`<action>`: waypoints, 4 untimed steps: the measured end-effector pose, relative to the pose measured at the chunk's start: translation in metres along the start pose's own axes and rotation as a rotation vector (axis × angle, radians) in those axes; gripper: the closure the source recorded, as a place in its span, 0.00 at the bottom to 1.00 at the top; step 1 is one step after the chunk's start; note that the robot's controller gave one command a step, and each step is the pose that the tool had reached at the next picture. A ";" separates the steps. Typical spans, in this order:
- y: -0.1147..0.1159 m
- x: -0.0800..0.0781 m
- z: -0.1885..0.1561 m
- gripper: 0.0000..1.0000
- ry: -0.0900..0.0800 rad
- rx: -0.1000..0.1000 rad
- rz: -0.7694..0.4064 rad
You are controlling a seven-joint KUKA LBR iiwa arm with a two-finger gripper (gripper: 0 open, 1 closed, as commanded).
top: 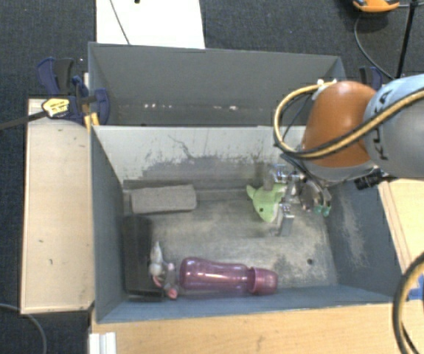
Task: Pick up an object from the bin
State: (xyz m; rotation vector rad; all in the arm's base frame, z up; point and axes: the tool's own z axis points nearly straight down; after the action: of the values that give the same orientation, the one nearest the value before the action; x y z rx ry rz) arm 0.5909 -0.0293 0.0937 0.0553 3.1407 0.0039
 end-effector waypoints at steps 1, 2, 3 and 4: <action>0.004 -0.001 -0.023 0.00 -0.009 0.000 0.011; 0.004 -0.003 0.024 0.00 -0.005 -0.001 0.013; -0.012 -0.004 0.020 1.00 -0.016 -0.003 0.134; -0.012 -0.004 0.020 1.00 -0.016 -0.003 0.133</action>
Offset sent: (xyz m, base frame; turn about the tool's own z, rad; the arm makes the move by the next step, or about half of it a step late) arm 0.0014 0.0042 -0.0237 0.0202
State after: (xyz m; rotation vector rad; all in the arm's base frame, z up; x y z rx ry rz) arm 0.5950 -0.0413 0.0739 0.2633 3.1139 0.0088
